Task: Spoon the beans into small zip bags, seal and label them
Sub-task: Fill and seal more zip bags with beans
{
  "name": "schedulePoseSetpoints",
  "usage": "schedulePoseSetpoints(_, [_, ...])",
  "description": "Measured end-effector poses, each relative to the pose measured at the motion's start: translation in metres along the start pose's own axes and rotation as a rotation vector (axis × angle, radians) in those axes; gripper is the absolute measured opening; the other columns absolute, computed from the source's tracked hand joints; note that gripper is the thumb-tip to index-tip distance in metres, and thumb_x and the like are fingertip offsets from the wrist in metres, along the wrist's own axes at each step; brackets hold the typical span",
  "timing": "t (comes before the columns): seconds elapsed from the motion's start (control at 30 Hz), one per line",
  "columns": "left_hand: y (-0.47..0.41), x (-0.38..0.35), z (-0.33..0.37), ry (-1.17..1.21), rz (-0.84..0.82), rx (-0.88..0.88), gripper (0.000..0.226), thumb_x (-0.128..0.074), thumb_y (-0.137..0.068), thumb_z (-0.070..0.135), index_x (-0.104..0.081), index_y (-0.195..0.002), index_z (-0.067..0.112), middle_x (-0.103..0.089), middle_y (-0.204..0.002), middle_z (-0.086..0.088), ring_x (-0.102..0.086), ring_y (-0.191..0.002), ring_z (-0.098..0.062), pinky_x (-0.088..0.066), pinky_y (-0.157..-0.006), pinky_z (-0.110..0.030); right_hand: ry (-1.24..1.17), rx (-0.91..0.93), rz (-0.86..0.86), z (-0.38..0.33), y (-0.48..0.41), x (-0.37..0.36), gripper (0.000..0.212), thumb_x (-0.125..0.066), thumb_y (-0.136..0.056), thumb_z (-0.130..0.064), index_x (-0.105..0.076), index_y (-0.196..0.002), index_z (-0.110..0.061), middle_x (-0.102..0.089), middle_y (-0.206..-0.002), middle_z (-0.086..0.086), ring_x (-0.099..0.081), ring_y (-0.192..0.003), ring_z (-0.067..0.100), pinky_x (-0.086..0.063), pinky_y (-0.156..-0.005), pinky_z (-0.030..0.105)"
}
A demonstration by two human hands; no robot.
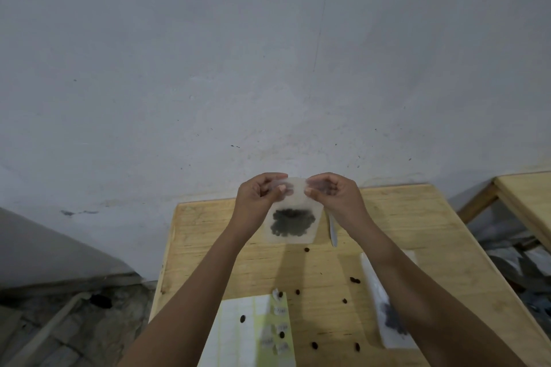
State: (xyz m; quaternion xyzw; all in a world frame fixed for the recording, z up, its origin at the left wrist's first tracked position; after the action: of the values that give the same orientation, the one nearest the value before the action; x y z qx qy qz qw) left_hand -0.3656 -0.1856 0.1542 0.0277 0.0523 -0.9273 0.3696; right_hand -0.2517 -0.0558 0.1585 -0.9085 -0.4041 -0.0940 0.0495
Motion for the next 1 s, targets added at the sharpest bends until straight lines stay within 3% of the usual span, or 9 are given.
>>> schedulePoseSetpoints(0.17, [0.007, -0.002, -0.006, 0.024, 0.016, 0.001, 0.026, -0.059, -0.087, -0.002, -0.061, -0.111, 0.006, -0.074, -0.082, 0.001, -0.071, -0.085, -0.016, -0.055, -0.074, -0.022, -0.053, -0.056, 0.017, 0.01, 0.002, 0.009, 0.015, -0.073, -0.074, 0.003, -0.068, -0.08, -0.01, -0.066, -0.077, 0.0, -0.062, -0.064, -0.002, -0.049, -0.062, 0.011])
schedulePoseSetpoints(0.4, [0.019, -0.013, -0.013, -0.003, 0.093, 0.033, 0.02, -0.052, -0.093, 0.001, -0.062, -0.108, 0.01, -0.073, -0.093, -0.006, -0.07, -0.091, -0.02, -0.054, -0.077, -0.026, -0.192, -0.112, -0.043, 0.019, 0.008, 0.017, 0.015, -0.072, -0.076, 0.002, -0.067, -0.089, -0.002, -0.067, -0.078, 0.007, -0.067, -0.064, 0.003, -0.052, -0.062, 0.013])
schedulePoseSetpoints(0.5, [0.03, -0.017, -0.011, -0.015, 0.164, 0.025, 0.028, -0.053, -0.092, 0.0, -0.057, -0.119, 0.005, -0.072, -0.091, -0.008, -0.071, -0.087, -0.02, -0.054, -0.073, -0.025, -0.179, -0.1, -0.125, 0.017, 0.013, 0.018, 0.012, -0.07, -0.076, 0.004, -0.066, -0.088, 0.002, -0.066, -0.077, 0.009, -0.067, -0.063, 0.003, -0.053, -0.061, 0.014])
schedulePoseSetpoints(0.67, [0.055, -0.025, -0.017, -0.092, 0.23, 0.016, 0.053, -0.06, -0.09, 0.011, -0.04, -0.134, 0.031, -0.059, -0.094, -0.025, -0.064, -0.086, -0.035, -0.053, -0.085, -0.048, -0.174, -0.121, -0.18, 0.023, 0.019, 0.026, 0.011, -0.072, -0.076, 0.002, -0.066, -0.079, -0.007, -0.066, -0.072, 0.006, -0.067, -0.065, 0.006, -0.055, -0.06, 0.019])
schedulePoseSetpoints(0.83, [0.081, -0.039, -0.019, -0.056, 0.211, 0.043, 0.047, -0.058, -0.089, 0.003, -0.033, -0.119, 0.031, -0.062, -0.111, -0.014, -0.07, -0.079, -0.027, -0.055, -0.073, -0.03, -0.284, -0.221, -0.204, 0.035, 0.026, 0.021, 0.011, -0.071, -0.078, -0.001, -0.065, -0.085, -0.007, -0.07, -0.083, 0.008, -0.07, -0.073, 0.011, -0.052, -0.059, 0.014])
schedulePoseSetpoints(1.0, [0.098, -0.022, -0.038, -0.1, 0.167, 0.12, 0.023, -0.065, -0.085, 0.005, -0.059, -0.103, 0.017, -0.062, -0.11, -0.006, -0.068, -0.078, -0.023, -0.054, -0.073, -0.04, -0.301, -0.287, -0.234, 0.051, 0.038, -0.008, 0.011, -0.07, -0.079, -0.002, -0.065, -0.083, -0.011, -0.071, -0.083, 0.006, -0.068, -0.08, 0.016, -0.053, -0.063, 0.017])
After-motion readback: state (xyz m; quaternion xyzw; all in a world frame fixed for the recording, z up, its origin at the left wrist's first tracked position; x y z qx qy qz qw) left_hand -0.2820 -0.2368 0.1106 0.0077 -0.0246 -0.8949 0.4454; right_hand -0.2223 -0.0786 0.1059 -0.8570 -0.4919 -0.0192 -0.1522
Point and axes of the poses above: each hand's wrist, its own y-axis away from the middle knuckle, its own x-axis out of the back of the hand, z = x × y, the point moved 10 cm from there along -y, towards the middle knuckle
